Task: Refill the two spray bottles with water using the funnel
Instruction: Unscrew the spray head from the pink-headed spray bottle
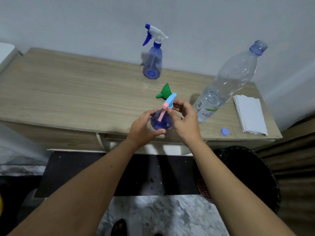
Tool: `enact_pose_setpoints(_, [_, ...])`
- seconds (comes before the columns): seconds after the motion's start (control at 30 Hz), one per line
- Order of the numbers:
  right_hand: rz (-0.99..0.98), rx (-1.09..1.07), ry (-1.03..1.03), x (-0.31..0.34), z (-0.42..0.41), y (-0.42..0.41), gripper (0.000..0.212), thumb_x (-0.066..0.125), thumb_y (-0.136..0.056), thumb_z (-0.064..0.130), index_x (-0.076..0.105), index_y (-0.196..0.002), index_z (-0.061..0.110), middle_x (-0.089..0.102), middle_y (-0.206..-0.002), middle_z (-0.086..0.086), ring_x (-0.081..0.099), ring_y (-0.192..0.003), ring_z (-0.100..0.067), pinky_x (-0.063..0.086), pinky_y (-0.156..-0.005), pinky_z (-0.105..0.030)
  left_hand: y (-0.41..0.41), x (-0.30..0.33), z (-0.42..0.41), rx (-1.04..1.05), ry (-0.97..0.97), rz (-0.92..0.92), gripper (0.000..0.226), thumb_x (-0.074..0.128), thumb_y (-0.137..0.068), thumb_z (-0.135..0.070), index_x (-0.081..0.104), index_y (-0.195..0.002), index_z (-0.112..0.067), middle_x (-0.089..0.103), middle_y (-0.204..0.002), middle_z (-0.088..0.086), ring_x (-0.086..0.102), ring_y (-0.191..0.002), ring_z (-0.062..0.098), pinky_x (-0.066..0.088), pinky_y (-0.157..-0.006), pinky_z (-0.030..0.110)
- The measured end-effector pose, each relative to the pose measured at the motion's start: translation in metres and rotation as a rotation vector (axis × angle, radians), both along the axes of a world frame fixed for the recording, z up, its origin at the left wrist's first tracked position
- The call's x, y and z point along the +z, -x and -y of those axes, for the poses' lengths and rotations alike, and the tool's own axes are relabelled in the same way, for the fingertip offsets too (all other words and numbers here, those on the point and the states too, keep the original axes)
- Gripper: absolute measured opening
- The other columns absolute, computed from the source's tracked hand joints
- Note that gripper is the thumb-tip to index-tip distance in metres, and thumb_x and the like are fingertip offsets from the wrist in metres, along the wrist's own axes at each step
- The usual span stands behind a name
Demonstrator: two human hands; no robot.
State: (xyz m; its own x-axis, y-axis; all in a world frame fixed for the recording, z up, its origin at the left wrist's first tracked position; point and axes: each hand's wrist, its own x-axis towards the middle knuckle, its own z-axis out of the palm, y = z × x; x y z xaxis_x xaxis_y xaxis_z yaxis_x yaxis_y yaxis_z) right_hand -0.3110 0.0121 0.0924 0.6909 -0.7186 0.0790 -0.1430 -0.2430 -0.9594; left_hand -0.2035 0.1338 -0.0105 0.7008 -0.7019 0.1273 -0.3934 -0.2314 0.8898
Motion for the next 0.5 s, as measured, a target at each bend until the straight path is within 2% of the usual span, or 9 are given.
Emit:
enact_pose_setpoints(0.1, [-0.004, -0.028, -0.045, 0.002, -0.005, -0.003, 0.038, 0.081, -0.086, -0.005, 0.064, -0.119, 0.005, 0.07, -0.118, -0.009, 0.065, -0.102, 0.002, 0.057, -0.085, -0.016, 0.0, 0.001, -0.001, -0.01, 0.008, 0.009, 0.09, 0.088, -0.063, -0.058, 0.057, -0.14, -0.023, 0.068, -0.135, -0.008, 0.068, -0.12, 0.013, 0.055, -0.102, 0.043])
enact_pose_setpoints(0.17, [-0.004, -0.086, -0.02, 0.002, -0.006, -0.007, 0.04, 0.085, -0.082, -0.003, 0.064, -0.115, 0.0, 0.069, -0.113, -0.011, 0.065, -0.094, 0.003, 0.054, -0.079, -0.011, -0.001, 0.001, -0.001, -0.009, 0.006, 0.023, 0.087, 0.093, -0.065, -0.05, 0.058, -0.139, -0.022, 0.068, -0.132, -0.007, 0.067, -0.116, 0.012, 0.055, -0.1, 0.039])
enact_pose_setpoints(0.27, [-0.023, -0.12, 0.054, 0.002, -0.004, -0.008, 0.032, 0.085, -0.084, 0.002, 0.067, -0.11, 0.002, 0.073, -0.11, -0.01, 0.067, -0.095, -0.007, 0.052, -0.073, -0.008, -0.003, 0.001, -0.001, -0.014, 0.012, 0.05, 0.083, 0.098, -0.067, -0.043, 0.06, -0.138, -0.021, 0.068, -0.13, -0.008, 0.066, -0.112, 0.009, 0.054, -0.098, 0.032])
enact_pose_setpoints(0.4, [-0.061, -0.032, 0.07, 0.003, 0.004, 0.001, 0.024, 0.075, -0.094, 0.003, 0.068, -0.116, 0.008, 0.073, -0.11, 0.0, 0.066, -0.092, 0.009, 0.053, -0.079, -0.01, -0.003, 0.002, 0.0, -0.02, -0.002, 0.049, 0.085, 0.098, -0.067, -0.043, 0.059, -0.14, -0.021, 0.067, -0.133, -0.008, 0.065, -0.117, 0.01, 0.052, -0.1, 0.029])
enact_pose_setpoints(0.5, [-0.056, -0.004, 0.021, 0.006, 0.004, -0.001, 0.032, 0.082, -0.089, 0.003, 0.066, -0.116, 0.009, 0.072, -0.111, 0.001, 0.068, -0.093, 0.007, 0.057, -0.079, -0.016, -0.004, 0.002, 0.0, -0.013, 0.0, 0.031, 0.085, 0.099, -0.067, -0.041, 0.059, -0.14, -0.021, 0.067, -0.134, -0.008, 0.065, -0.119, 0.011, 0.052, -0.103, 0.033])
